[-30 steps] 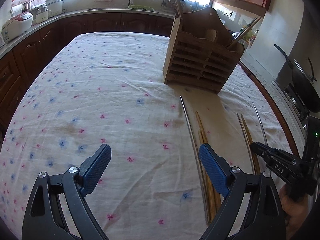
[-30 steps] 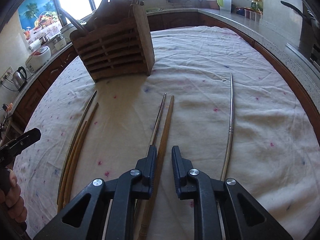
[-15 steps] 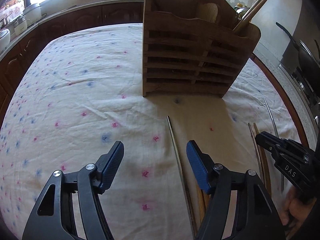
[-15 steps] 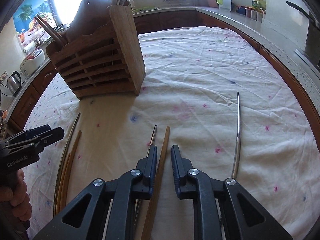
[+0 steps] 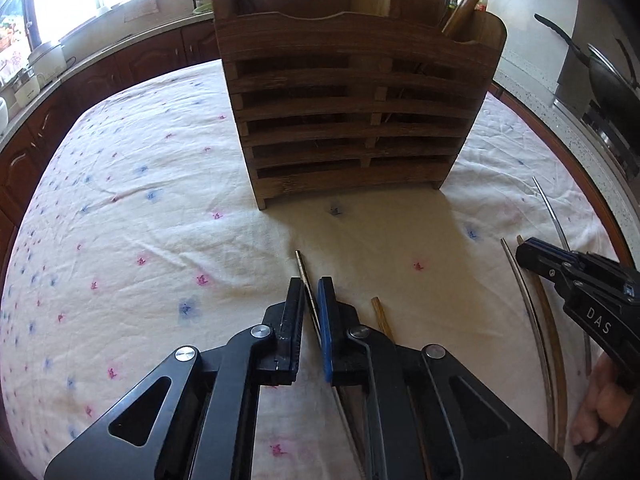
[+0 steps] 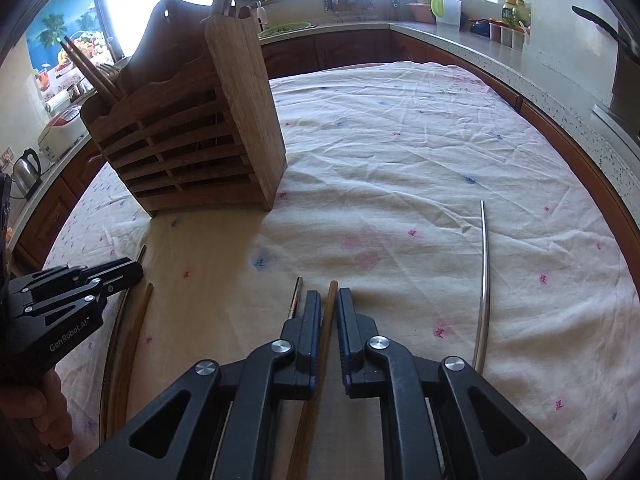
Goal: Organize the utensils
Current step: 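Close the left tool on a metal chopstick while the right tool grasps a wooden chopstick, then lift both held chopsticks and insert them into the wooden holder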
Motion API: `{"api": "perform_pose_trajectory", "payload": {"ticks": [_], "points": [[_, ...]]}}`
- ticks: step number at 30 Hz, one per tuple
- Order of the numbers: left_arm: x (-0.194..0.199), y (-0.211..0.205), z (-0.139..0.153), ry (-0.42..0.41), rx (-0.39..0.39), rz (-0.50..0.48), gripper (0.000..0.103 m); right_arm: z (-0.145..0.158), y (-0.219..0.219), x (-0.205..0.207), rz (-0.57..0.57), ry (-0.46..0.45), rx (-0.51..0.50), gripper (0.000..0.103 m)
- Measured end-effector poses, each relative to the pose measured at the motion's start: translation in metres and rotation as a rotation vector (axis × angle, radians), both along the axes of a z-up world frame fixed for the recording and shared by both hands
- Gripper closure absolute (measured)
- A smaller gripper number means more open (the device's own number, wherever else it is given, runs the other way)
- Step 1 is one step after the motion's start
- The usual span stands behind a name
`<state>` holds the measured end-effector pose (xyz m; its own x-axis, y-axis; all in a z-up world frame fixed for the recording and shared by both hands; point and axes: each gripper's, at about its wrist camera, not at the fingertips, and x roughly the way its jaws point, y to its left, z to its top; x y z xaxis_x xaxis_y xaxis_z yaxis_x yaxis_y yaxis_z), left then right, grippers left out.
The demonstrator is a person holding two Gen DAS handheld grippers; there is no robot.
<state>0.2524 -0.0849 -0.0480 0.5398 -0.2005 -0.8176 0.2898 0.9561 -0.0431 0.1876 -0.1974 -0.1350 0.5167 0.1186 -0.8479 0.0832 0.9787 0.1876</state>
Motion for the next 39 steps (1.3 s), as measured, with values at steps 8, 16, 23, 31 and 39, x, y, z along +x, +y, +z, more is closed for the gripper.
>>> {"api": "perform_pose_trajectory", "payload": {"ticks": [8,16,23,31,39], "points": [[-0.021,0.033,0.025,-0.002,-0.146,0.014,0.099,0.02,-0.011,-0.019,-0.025,-0.049,0.094,0.098],[-0.065,0.076,0.079,-0.073,-0.317,0.03,0.099,0.084,-0.013,-0.048,0.0,-0.192,0.154,0.098],[-0.095,0.1,0.114,-0.138,-0.389,0.025,0.099,0.13,-0.008,-0.073,0.028,-0.3,0.17,0.098],[-0.123,0.106,0.135,-0.197,-0.417,-0.001,0.099,0.157,0.002,-0.087,0.056,-0.367,0.173,0.098],[-0.136,0.112,0.151,-0.255,-0.435,-0.009,0.1,0.178,0.003,-0.094,0.063,-0.427,0.17,0.098]]}}
